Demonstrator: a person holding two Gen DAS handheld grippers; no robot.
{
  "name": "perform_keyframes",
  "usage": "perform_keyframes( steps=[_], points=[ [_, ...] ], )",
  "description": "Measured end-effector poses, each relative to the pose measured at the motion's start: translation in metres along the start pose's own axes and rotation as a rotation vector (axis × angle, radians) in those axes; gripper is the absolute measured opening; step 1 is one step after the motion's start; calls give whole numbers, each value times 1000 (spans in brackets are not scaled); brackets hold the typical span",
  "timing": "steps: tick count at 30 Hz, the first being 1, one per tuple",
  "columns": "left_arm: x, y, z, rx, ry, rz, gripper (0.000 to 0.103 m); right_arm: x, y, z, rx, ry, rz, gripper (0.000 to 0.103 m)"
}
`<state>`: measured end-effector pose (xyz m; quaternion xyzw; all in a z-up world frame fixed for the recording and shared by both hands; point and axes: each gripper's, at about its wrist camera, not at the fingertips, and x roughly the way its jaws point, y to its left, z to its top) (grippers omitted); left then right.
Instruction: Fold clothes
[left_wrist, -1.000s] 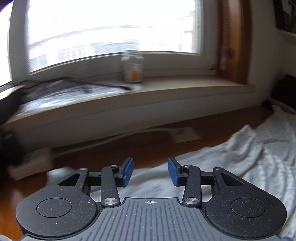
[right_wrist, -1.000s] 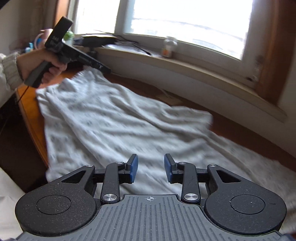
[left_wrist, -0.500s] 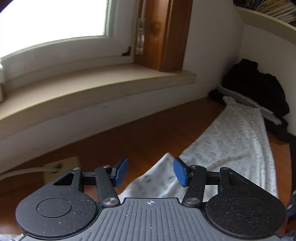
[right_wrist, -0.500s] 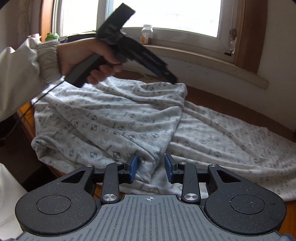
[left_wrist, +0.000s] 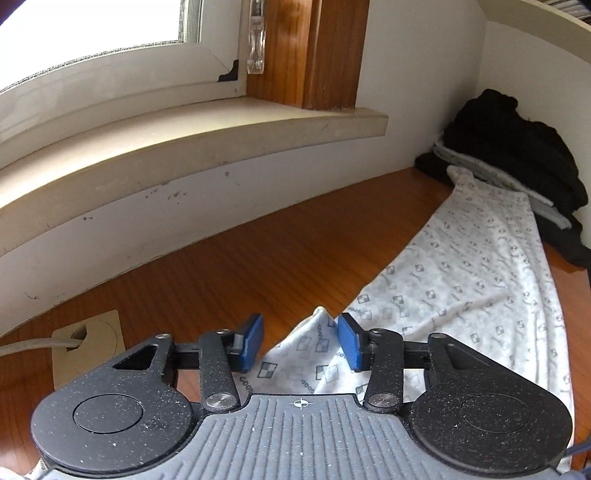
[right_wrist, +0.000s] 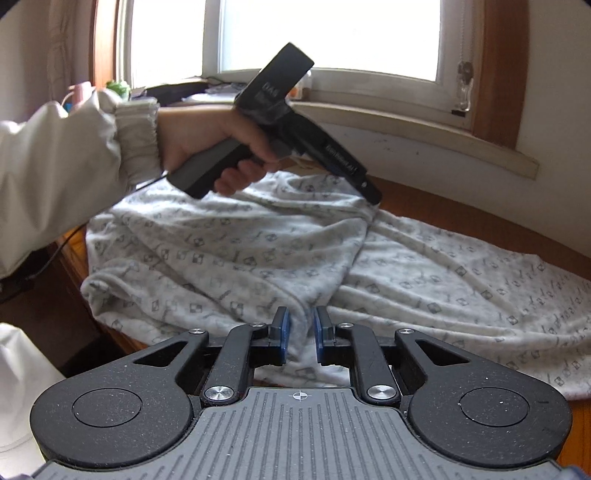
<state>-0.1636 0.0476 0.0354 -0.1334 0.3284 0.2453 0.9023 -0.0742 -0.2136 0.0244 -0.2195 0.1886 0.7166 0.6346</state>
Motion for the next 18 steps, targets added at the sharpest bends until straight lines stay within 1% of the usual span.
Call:
perform_keyframes(
  steps=[2, 4, 5, 7, 9, 13, 16, 18],
  points=[
    [2, 1, 0, -3, 1, -2, 40, 6, 1, 3, -14, 11, -1, 15],
    [2, 2, 0, -6, 3, -6, 37, 14, 5, 6, -46, 36, 5, 15],
    [2, 1, 0, -4, 2, -7, 33, 17, 7, 6, -60, 44, 3, 15],
    [2, 1, 0, 1, 1, -9, 23, 21, 10, 6, -78, 52, -3, 13],
    [2, 0, 0, 8, -3, -11, 2, 19, 9, 6, -68, 42, -4, 5],
    [-2, -5, -2, 45, -53, 37, 0, -1, 10, 3, -43, -14, -13, 4],
    [-7, -5, 0, 27, -92, 31, 0, -19, 14, -1, -33, -57, -25, 3],
    [-10, -4, 2, 21, -107, 46, 0, -29, 19, -4, -21, -85, -34, 3]
  ],
)
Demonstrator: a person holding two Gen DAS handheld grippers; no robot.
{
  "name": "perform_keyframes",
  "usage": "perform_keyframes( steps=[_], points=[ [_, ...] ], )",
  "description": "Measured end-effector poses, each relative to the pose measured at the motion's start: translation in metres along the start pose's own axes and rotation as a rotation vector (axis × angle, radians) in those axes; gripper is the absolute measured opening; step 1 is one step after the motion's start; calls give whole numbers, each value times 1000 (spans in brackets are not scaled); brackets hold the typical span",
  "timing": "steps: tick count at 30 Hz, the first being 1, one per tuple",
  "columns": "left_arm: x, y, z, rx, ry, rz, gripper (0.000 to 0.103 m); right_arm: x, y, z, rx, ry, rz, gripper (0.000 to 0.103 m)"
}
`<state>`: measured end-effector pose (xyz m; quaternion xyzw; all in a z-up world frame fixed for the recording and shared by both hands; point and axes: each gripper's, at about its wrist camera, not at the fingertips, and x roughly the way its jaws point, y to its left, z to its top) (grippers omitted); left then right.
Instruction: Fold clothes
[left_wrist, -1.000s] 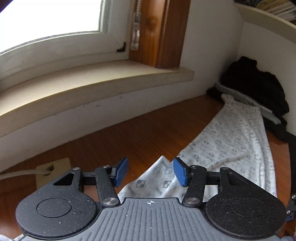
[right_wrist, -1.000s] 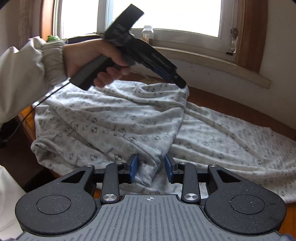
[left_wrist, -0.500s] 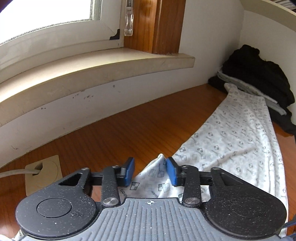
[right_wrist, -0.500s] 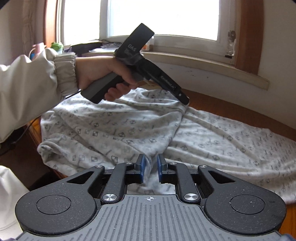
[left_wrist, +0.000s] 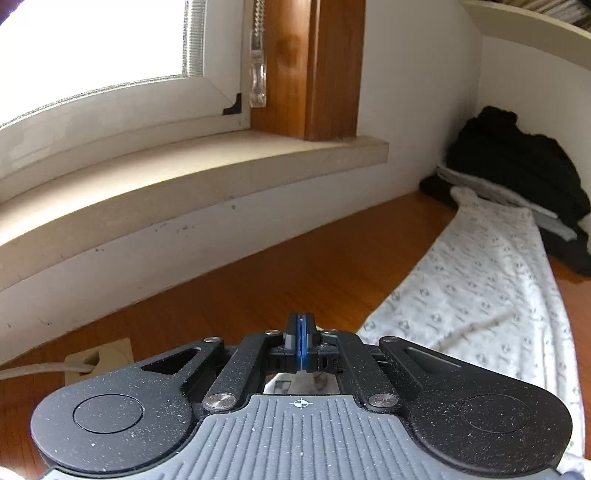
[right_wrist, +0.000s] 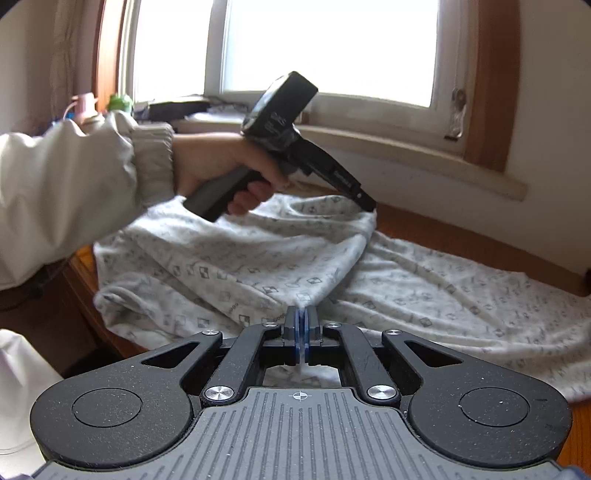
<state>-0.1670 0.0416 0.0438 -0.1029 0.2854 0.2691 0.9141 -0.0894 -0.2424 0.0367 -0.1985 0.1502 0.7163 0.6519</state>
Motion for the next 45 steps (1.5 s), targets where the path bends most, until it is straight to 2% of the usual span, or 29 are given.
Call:
perform_keyframes(
  steps=[5, 11, 20, 23, 25, 29, 32, 37, 38, 40, 41, 42, 45],
  points=[
    [-3, 5, 5, -13, -32, 33, 0, -18, 8, -5, 32, -31, -12, 3],
    [5, 10, 12, -17, -36, 79, 1, -21, 10, -17, 48, -10, -9, 2],
    [7, 11, 16, -12, -62, 76, 0, -20, 10, -24, 83, 36, 24, 3],
    [-2, 12, 19, -9, -78, 69, 14, -24, 6, -23, 92, 24, 9, 4],
    [-13, 16, 17, -1, -88, 67, 18, -28, 0, -20, 105, 4, -9, 7],
    [-36, 31, 1, 20, -39, 25, 42, -22, -11, -9, 119, -29, -36, 14],
    [-50, 45, -18, 29, -4, -5, 43, -1, -11, -1, 107, -32, -24, 21],
    [-60, 62, -45, 33, 57, -76, 43, 44, -3, 4, 62, 23, -11, 25],
    [-59, 61, -48, 45, 67, -71, 42, 51, -3, 4, 59, 40, -16, 25],
    [-55, 60, -53, 64, 83, -46, 29, 60, -5, 4, 63, 58, -19, 25],
    [-52, 59, -55, 72, 90, -28, 13, 62, -7, 5, 71, 61, -16, 25],
    [-50, 58, -56, 69, 101, -6, 3, 64, -8, 5, 78, 64, -11, 25],
    [-45, 65, -56, 46, 96, 108, 1, 67, -11, 6, 86, 70, 1, 25]
  ],
)
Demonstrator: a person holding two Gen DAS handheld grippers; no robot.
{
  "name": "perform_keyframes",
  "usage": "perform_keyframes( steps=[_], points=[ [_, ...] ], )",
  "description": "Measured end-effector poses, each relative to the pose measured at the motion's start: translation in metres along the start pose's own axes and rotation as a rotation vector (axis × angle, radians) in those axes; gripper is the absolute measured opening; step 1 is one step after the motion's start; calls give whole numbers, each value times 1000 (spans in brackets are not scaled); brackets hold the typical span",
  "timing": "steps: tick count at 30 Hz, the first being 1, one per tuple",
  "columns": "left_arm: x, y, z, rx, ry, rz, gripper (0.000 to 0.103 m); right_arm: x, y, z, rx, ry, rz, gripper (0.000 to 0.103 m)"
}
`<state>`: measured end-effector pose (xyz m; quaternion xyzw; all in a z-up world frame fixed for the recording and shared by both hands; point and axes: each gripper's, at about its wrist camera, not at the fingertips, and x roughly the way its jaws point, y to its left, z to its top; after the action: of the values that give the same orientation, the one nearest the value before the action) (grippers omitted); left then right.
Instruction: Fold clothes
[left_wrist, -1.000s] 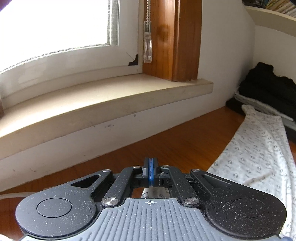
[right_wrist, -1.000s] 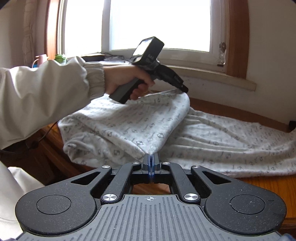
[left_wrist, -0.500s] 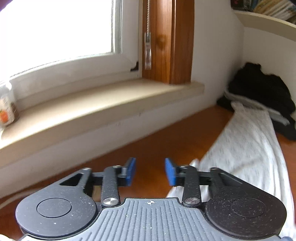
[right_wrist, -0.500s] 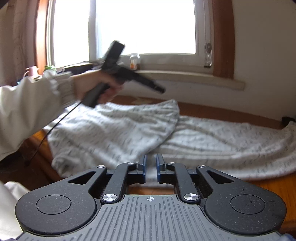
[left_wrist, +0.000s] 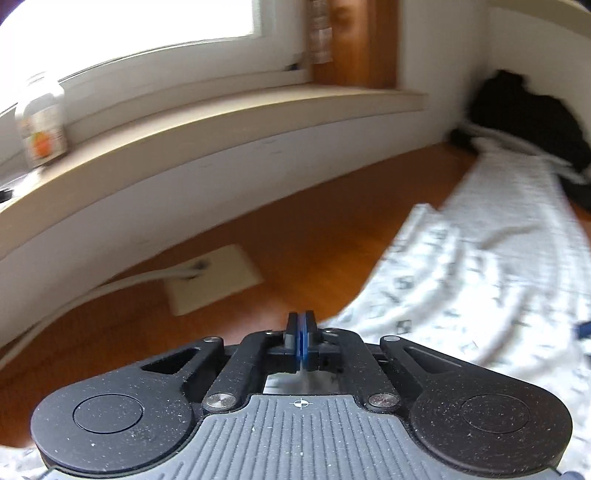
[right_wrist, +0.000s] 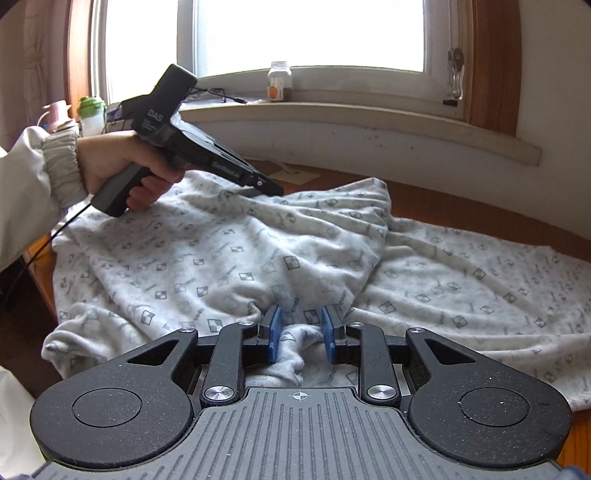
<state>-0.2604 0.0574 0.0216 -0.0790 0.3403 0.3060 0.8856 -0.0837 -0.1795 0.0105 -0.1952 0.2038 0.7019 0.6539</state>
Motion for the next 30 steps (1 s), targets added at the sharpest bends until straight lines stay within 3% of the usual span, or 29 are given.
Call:
perform_keyframes(
  steps=[5, 7, 9, 11, 14, 16, 21, 26, 30],
  points=[
    [0, 16, -3, -70, -17, 75, 0, 6, 3, 1, -37, -7, -17, 26],
    [-4, 19, -5, -89, -38, 89, 6, 6, 3, 1, -41, -9, -20, 26],
    [-16, 17, -9, -101, -72, 77, 35, 5, 1, 2, -21, -3, -20, 26],
    [-30, 11, -14, -110, -110, 69, 55, 0, -7, 7, 8, -11, -2, 26],
    [-45, 4, -24, -115, -132, 66, 69, -6, -24, 22, 39, -52, -29, 28],
    [-52, 0, -31, -117, -122, 79, 70, 0, -36, 36, 16, -52, -56, 37],
    [-60, 10, -46, -156, -87, 138, 70, 50, -73, 66, -50, 22, -136, 37],
    [-55, 24, -52, -164, -39, 167, 72, 107, -108, 80, -8, 126, -67, 36],
    [-56, 42, -57, -238, -38, 152, 72, 118, -121, 81, 17, 125, -47, 36]
  ],
)
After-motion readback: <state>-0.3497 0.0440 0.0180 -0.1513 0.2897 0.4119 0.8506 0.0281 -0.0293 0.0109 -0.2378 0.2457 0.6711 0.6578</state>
